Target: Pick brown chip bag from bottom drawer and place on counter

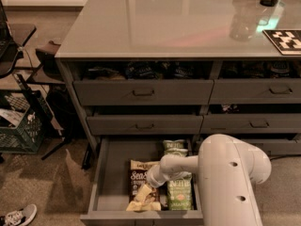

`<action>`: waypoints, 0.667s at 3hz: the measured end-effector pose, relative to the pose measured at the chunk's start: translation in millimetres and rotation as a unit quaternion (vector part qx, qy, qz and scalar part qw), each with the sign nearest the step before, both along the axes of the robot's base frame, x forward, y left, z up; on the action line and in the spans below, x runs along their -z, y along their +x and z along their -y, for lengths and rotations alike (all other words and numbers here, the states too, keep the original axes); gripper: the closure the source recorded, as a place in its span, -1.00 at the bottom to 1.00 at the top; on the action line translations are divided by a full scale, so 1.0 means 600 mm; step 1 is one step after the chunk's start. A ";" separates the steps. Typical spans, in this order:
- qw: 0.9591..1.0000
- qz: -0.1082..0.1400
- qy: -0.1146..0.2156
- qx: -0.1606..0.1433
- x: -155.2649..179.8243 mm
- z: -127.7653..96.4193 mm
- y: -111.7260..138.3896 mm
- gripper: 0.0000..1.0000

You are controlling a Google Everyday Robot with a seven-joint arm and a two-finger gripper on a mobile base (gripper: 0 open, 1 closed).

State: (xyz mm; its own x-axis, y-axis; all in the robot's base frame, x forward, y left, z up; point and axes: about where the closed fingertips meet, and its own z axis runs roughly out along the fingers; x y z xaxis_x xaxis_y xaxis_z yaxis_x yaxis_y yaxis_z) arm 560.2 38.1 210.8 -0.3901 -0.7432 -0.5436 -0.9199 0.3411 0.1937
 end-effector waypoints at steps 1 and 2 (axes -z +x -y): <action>1.000 0.000 0.000 0.000 0.000 0.000 0.000 -1.00; 1.000 -0.001 0.021 0.000 0.029 0.005 0.002 -1.00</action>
Offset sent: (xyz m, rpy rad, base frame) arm 0.0079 -0.0123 -0.0456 0.1166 0.0018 -0.0070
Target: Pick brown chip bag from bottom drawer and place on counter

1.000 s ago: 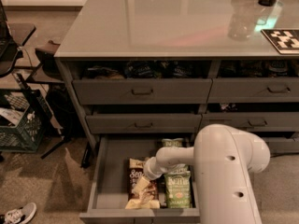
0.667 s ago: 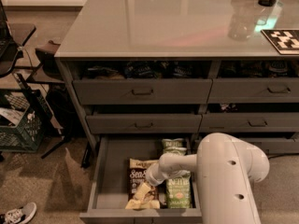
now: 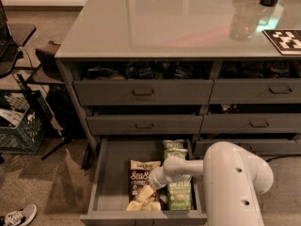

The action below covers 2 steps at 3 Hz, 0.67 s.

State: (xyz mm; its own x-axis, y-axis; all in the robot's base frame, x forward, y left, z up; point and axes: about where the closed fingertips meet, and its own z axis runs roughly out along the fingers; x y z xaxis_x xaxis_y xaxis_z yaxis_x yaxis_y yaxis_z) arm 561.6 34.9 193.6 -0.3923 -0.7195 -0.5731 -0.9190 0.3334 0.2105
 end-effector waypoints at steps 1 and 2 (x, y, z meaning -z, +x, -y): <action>1.000 0.008 0.013 -0.021 0.097 0.008 -0.008 -1.00; 1.000 0.008 0.013 -0.021 0.097 0.008 -0.008 -1.00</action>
Offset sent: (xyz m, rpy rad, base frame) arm -0.0072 -0.0067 -0.0864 0.0079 -0.0454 0.0658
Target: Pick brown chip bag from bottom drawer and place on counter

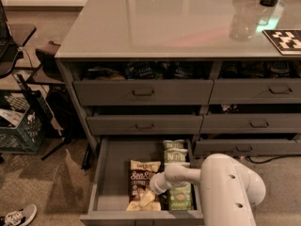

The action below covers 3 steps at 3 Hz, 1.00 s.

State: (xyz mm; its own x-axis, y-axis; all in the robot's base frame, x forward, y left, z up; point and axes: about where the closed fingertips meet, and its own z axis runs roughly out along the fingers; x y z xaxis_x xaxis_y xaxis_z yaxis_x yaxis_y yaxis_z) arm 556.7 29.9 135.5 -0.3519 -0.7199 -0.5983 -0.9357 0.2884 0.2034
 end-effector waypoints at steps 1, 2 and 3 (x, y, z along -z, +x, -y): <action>1.000 0.000 0.000 0.000 0.000 0.000 0.000 -0.62; 1.000 0.000 0.000 0.000 0.000 0.000 0.000 -0.15; 1.000 0.000 0.000 0.000 0.000 0.000 0.000 0.31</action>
Offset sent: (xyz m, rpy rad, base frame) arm 0.0000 0.0000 0.0000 0.0000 0.0000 0.0000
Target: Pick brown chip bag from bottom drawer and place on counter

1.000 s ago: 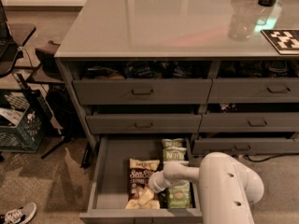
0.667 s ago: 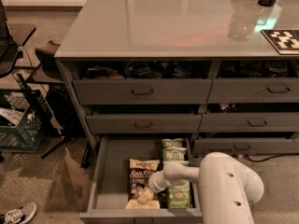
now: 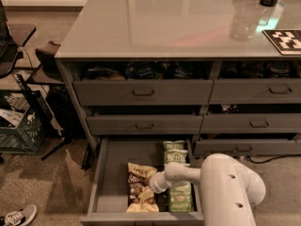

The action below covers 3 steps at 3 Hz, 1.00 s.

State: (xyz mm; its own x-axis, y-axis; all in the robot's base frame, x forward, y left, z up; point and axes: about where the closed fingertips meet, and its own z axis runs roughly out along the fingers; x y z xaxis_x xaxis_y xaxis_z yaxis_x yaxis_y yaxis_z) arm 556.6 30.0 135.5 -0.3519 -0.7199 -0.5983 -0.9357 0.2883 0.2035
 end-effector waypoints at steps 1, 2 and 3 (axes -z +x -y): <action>1.000 0.000 0.000 0.000 -0.001 0.000 0.000 0.78; 1.000 0.000 0.000 0.000 -0.013 0.000 0.000 1.00; 0.999 0.005 0.037 0.007 -0.110 0.013 0.003 1.00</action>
Offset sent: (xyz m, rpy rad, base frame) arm 0.0099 -0.0078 0.0304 0.0680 0.0109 -0.0618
